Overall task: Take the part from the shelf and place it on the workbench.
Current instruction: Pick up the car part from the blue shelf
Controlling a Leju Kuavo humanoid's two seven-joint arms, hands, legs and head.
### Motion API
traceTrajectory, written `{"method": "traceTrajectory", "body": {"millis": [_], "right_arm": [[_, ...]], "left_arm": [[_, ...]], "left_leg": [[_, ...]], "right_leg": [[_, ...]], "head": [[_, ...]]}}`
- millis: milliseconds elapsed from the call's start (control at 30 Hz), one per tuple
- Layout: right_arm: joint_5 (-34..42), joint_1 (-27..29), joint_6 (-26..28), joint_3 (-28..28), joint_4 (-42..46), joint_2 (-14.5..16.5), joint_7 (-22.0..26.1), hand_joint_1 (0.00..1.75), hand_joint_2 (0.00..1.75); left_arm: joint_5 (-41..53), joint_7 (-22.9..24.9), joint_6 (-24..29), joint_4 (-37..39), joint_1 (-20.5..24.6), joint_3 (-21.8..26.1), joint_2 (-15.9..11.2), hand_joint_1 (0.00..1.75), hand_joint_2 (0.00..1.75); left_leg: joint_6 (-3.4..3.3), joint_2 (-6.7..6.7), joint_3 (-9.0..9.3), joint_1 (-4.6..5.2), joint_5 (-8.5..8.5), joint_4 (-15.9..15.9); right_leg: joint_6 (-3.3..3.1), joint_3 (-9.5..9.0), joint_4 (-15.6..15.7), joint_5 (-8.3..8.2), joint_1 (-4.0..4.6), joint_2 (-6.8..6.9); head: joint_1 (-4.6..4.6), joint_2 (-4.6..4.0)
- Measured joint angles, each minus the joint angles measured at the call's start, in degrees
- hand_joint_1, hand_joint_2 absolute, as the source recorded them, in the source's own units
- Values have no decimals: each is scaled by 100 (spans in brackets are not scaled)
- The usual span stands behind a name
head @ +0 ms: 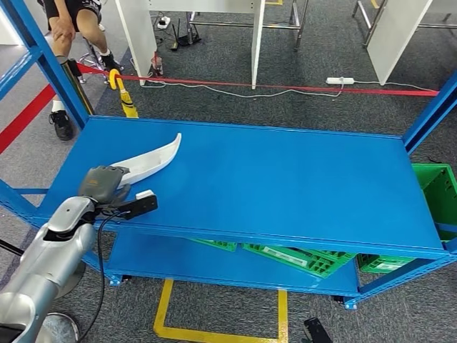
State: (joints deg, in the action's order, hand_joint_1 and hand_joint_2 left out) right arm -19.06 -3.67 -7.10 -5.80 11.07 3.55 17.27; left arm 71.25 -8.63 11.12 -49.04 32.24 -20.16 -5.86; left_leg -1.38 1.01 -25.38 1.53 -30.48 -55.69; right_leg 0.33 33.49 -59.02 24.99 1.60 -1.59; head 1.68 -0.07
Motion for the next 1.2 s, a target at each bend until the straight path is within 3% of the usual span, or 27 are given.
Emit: {"method": "traceTrajectory", "body": {"millis": [200, 367, 567, 733, 800, 900, 933, 967, 1033, 1100, 1133, 1200], "right_arm": [[135, 71, 34, -45, -1, -5, 159, 0, 175], [468, 139, 15, -262, 2, -43, 670, 0, 175], [720, 156, -375, -579, 68, -168, 1754, 0, 175], [726, 151, -457, -723, 144, -242, 2039, 0, 175], [684, 143, -393, -761, 168, -269, 2079, 0, 175], [612, 120, -188, -805, 193, -293, 2078, 0, 175], [598, 116, -133, -825, 199, -302, 2079, 0, 175], [590, 117, -91, -851, 208, -307, 2086, 0, 175], [588, 117, -51, -910, 232, -311, 2117, 0, 175], [592, 95, -47, -950, 249, -301, 2147, 0, 175], [594, 83, -38, -963, 258, -297, 2159, 0, 175], [600, 73, 29, -1001, 274, -293, 2193, 0, 175]], "left_arm": [[12, 265, 260, -768, -433, -107, 292, 175, 175], [33, 251, 692, -2430, -1497, -318, 476, 175, 175], [436, 381, 1133, -4120, -2874, -624, 546, 175, 175], [524, 395, 1298, -4778, -3421, -723, 564, 175, 175], [508, 367, 1417, -4917, -3569, -724, 595, 175, 175], [364, 271, 1713, -5007, -3878, -716, 653, 175, 175], [286, 242, 1809, -5014, -3985, -713, 663, 175, 175], [199, 215, 1901, -5019, -4084, -709, 671, 175, 175], [42, 162, 2061, -5028, -4246, -699, 690, 175, 175], [-41, 120, 2152, -5043, -4353, -693, 698, 175, 175], [-58, 106, 2179, -5054, -4395, -691, 697, 175, 175], [-82, 96, 2259, -5073, -4459, -688, 694, 175, 175]], "left_leg": [[-1, -3, -3, 1, -2, 0], [-10, -13, -6, 11, -10, 0], [-35, -18, -14, 42, -21, 0], [-130, -29, -21, 42, 63, 40], [-167, -52, -22, 0, 128, 89], [-178, -116, -30, -17, 141, 93], [-173, -145, -25, -21, 136, 91], [-162, -176, -17, -29, 127, 88], [-113, -236, 16, -50, 79, 69], [-44, -299, 21, -36, 18, 33], [-16, -330, 14, -19, -4, 6], [22, -399, -15, 3, -13, -32]], "right_leg": [[1, 1, 4, 1, -3, -6], [11, 3, 16, 4, -14, -17], [49, 5, 24, 2, -47, -19], [145, 30, 35, -28, -65, -6], [198, 171, -220, 144, -62, 43], [274, 656, -1289, 596, -119, 105], [293, 769, -1524, 618, -139, 111], [312, 792, -1548, 526, -155, 121], [353, 536, -961, 121, -188, 210], [351, 208, -356, -104, -162, 379], [318, 134, -212, -99, -149, 426], [205, 147, -155, -49, -136, 373]], "head": [[-1, 0], [-1, 0], [0, 0], [0, 0], [-29, 0], [-63, 0], [-63, 0], [-66, 0], [-69, 0], [-93, 1], [-93, 1], [-79, 1]]}}
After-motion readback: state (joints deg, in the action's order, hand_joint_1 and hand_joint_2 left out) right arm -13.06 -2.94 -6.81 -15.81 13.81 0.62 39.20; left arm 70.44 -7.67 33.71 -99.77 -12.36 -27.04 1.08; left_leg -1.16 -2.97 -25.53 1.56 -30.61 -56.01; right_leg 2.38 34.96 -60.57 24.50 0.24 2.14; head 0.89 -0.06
